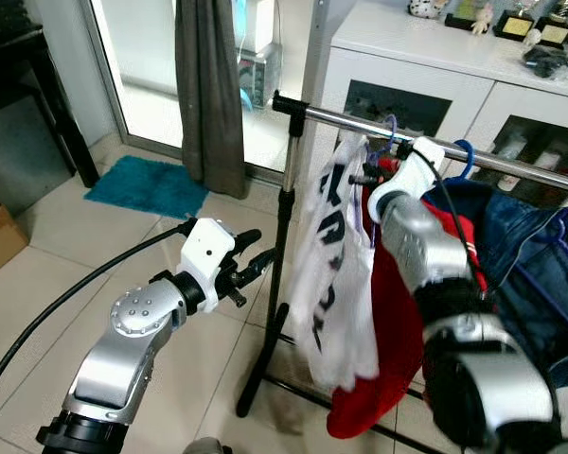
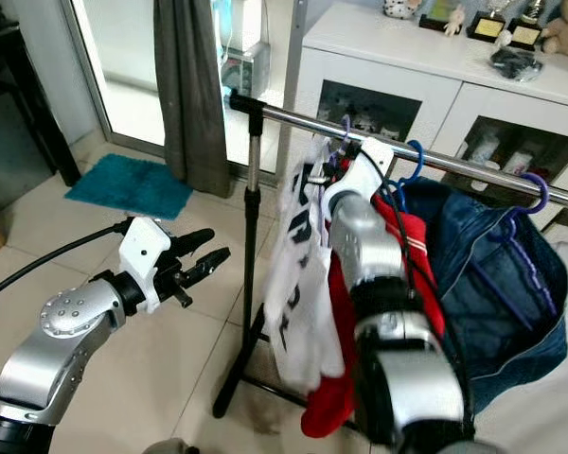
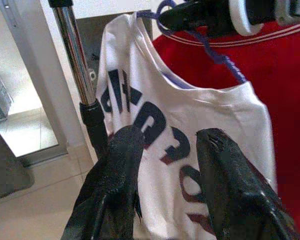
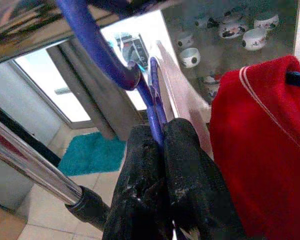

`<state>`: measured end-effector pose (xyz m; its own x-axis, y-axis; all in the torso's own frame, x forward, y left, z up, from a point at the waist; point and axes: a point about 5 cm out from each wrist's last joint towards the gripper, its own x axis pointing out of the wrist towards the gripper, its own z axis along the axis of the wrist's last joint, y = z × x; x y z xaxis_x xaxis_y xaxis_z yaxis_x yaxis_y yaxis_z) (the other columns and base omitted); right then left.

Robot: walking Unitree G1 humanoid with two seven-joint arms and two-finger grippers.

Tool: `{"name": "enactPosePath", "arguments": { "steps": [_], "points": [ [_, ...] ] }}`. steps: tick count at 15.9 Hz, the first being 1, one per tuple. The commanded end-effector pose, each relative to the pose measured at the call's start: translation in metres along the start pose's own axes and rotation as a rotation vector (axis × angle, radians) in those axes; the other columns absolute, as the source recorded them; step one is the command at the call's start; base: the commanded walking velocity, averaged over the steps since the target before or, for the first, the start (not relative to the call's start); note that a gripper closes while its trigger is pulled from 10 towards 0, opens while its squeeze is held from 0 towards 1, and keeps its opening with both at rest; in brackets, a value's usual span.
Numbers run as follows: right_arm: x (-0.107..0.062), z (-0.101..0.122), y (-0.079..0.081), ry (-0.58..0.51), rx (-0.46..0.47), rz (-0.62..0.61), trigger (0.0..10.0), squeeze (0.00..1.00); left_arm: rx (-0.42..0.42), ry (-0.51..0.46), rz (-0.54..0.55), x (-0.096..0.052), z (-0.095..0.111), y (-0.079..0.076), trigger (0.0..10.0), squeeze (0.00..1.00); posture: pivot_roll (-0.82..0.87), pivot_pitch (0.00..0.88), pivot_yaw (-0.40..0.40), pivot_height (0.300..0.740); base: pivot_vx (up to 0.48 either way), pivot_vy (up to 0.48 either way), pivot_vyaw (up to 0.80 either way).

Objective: Hang hanger

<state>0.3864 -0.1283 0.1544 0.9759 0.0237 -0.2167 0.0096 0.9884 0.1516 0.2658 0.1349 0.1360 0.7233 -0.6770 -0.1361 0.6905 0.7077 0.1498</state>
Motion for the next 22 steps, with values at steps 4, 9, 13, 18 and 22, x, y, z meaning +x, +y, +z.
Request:
{"name": "enactPosePath", "arguments": {
  "steps": [4,9,13,18,22],
  "points": [
    [-0.006,-0.017,-0.015,0.065,-0.015,0.006,10.0,1.0,0.009,-0.019,-0.026,0.002,0.008,-0.002,10.0,0.0,0.07,0.0,-0.067,0.74,0.0,0.0,0.0],
    [-0.033,-0.002,-0.022,-0.093,0.025,0.174,10.0,1.0,-0.009,-0.044,0.01,0.005,0.008,0.002,10.0,0.0,0.06,0.0,-0.056,0.74,0.0,0.0,0.0],
    [-0.06,0.0,-0.026,-0.123,-0.011,0.299,10.0,0.0,-0.025,-0.05,0.094,0.001,0.008,0.009,10.0,0.0,0.05,0.0,-0.048,0.74,0.0,0.0,0.0],
    [-0.103,-0.016,-0.019,-0.075,0.032,0.426,10.0,0.0,-0.169,-0.069,0.292,-0.004,0.009,0.015,10.0,0.0,0.04,0.0,-0.044,0.74,0.0,0.0,0.0],
    [-0.103,-0.02,-0.019,-0.054,0.022,0.414,10.0,0.0,-0.162,-0.073,0.288,-0.003,0.009,0.013,10.0,0.0,0.04,0.0,-0.044,0.74,0.0,0.0,0.0]
  ]
}}
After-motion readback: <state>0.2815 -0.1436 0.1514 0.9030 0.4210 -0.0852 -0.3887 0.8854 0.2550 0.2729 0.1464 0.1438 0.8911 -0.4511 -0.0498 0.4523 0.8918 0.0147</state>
